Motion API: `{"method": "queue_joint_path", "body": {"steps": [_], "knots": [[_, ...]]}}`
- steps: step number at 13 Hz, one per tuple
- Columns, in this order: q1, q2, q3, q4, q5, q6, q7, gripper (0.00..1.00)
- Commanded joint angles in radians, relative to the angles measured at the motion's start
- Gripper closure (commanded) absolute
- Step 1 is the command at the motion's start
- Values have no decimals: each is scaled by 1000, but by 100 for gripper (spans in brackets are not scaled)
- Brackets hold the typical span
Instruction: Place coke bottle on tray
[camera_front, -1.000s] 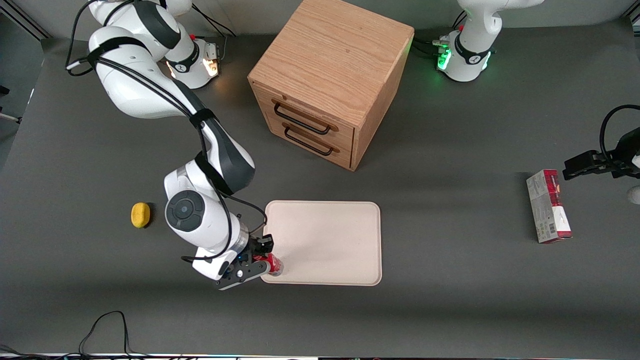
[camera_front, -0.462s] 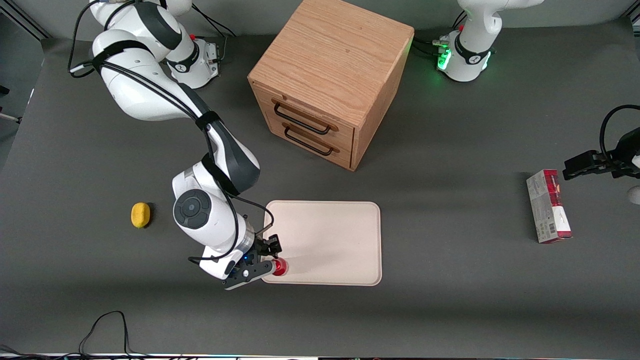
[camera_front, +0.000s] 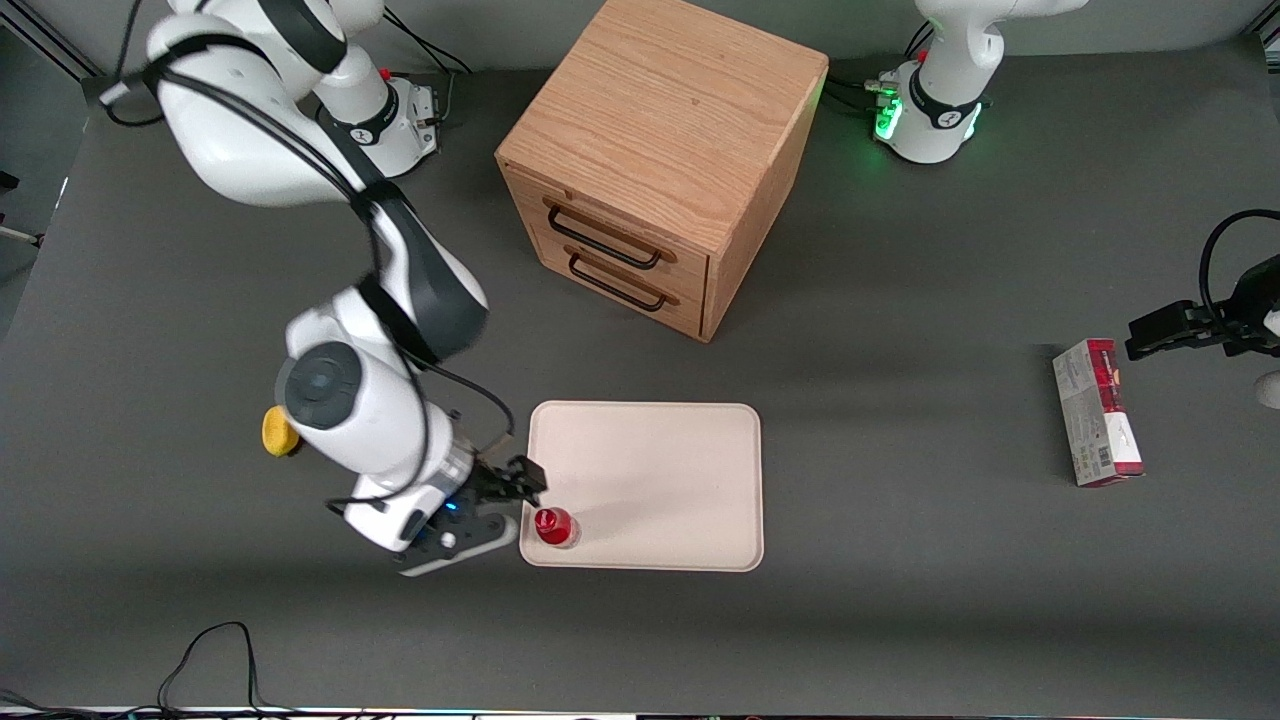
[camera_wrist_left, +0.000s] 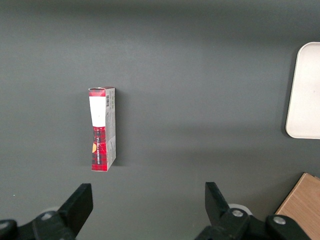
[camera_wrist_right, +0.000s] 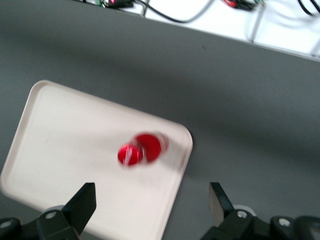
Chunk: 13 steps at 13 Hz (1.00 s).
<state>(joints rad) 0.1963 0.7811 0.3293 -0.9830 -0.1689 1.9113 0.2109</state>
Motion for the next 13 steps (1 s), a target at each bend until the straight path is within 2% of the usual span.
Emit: {"method": "queue_joint_path", "body": {"steps": [1,2,3,6,8,10,13], "knots": [[-18,-243,-137,-187,138,-121,6,0],[-18,-340,-207,-288,216,-127,-2,0],[-17,-441,-267,-393,251,-126,-8,0],[-15,-707,-379,-691,252,-121,-10,0],[-14,-840,-424,-822,247,-129,-68,0],[-15,-904,-473,-873,246,-141,-128,0],[-18,-892,-515,-838,241,-192,-134,0]]}}
